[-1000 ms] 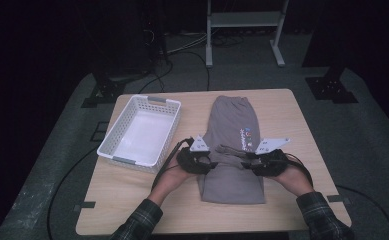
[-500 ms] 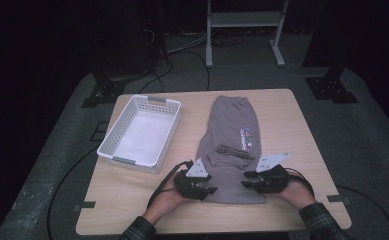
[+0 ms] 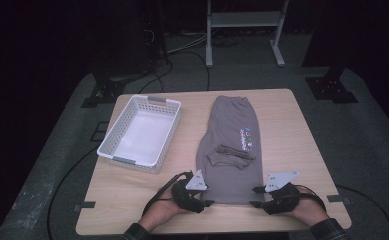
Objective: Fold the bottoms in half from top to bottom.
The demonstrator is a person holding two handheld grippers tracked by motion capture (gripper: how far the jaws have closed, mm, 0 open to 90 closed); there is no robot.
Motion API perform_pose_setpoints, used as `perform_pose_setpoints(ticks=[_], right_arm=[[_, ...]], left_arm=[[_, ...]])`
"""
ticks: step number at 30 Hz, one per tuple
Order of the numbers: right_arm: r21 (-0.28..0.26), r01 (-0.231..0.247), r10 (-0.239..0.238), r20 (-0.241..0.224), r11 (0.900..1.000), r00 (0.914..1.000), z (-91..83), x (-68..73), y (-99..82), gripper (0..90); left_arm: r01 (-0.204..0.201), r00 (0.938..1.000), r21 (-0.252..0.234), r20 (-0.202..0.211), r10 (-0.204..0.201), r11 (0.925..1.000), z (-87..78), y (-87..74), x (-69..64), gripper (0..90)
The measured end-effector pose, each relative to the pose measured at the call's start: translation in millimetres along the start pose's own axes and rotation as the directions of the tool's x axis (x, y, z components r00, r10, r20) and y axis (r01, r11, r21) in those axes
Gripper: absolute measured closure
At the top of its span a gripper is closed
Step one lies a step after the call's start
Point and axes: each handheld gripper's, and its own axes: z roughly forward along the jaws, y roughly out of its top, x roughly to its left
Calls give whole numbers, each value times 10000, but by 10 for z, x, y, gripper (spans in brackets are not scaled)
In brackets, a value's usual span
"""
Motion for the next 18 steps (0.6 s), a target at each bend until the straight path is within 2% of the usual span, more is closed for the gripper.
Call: perform_pose_setpoints(ticks=[5,9,12,18], right_arm=[[385,163,-163,12,9991,9999,71,6,-16,520],[378,239,-239,15,9990,9997,84,4,-25,533],[375,380,-383,83,9986,9992,92,11,-26,552],[434,706,-714,161,9966,9973,83,20,-34,549]], left_arm=[[-138,9999,135,-52,139,9998,23,-3,-18,445],[-238,9997,339,-65,241,9991,29,-12,-8,445],[-220,9997,295,-50,222,9993,38,-19,-4,445],[-661,9974,426,-276,673,9969,17,7,-42,431]])
